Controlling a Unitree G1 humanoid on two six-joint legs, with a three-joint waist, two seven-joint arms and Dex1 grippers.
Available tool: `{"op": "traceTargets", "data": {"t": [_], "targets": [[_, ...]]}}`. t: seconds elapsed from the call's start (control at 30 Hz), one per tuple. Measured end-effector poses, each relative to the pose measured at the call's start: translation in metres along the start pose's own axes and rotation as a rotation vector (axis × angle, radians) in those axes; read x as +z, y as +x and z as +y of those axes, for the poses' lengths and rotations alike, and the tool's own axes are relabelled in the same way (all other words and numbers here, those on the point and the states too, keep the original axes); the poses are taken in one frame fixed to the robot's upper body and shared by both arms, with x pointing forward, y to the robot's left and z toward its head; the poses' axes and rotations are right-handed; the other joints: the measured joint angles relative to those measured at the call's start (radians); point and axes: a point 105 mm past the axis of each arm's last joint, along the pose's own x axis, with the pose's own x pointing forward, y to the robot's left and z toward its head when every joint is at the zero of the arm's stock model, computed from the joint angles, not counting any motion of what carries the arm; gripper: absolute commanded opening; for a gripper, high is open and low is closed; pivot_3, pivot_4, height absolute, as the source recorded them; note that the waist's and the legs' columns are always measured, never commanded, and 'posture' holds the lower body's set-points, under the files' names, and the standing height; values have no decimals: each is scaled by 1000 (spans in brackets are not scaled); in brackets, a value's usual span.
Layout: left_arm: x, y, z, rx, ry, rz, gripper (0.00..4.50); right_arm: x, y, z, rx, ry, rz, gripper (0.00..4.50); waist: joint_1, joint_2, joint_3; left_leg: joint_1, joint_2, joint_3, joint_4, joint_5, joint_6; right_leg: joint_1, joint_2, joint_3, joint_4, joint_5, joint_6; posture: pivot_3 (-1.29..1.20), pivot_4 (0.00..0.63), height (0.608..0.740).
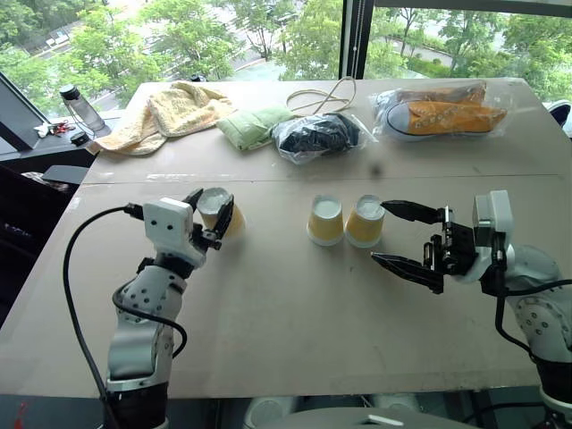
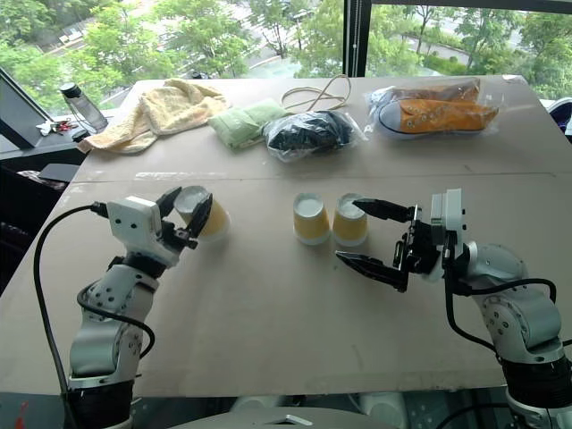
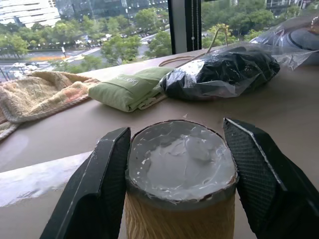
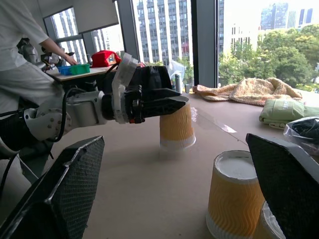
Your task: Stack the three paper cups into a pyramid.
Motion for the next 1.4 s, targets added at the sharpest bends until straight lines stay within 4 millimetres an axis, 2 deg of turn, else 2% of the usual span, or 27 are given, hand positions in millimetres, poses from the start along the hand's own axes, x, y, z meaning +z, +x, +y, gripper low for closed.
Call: {"op": "traceTargets", "data": {"t": [0.1,0.2,0.37,0.57,0.77,1.0,1.4], "targets": [[33,26,-10,-104,-100,-99,2394,0,-8,-10,-48,-12,3,4500,-3,0,0,-1,0,1,4,0,0,0,0,-2,0,1,1,0,150,740],[62,45,-34,-316,-197,-137,2394,3,-18,-20,-96,-27,17,4500,-9,0,0,-3,-1,1,6,0,1,-1,0,-2,0,2,2,0,150,740],[85,55,-66,-629,-243,-122,2394,4,-32,-29,-141,-47,49,4500,-15,0,0,-7,-1,-1,6,0,0,-5,1,-3,1,2,2,0,150,740],[70,56,-93,-860,-250,-42,2394,-3,-40,-30,-187,-60,82,4500,-17,0,0,-9,-1,-1,9,0,0,-5,0,-3,1,2,2,0,150,740],[61,63,-119,-976,-267,-44,2394,-7,-49,-31,-241,-49,94,4500,-8,0,0,-9,-1,-1,11,0,0,-5,1,-3,1,3,2,0,150,740],[64,84,-130,-974,-206,-88,2394,-11,-53,-32,-282,-54,110,4500,-9,0,0,-10,-1,0,12,0,0,-5,1,-3,1,4,3,0,150,740],[55,88,-142,-1014,-201,-83,2394,-9,-54,-32,-304,-70,108,4500,-9,0,0,-10,-1,0,13,0,0,-5,1,-3,1,5,4,0,150,740]]}}
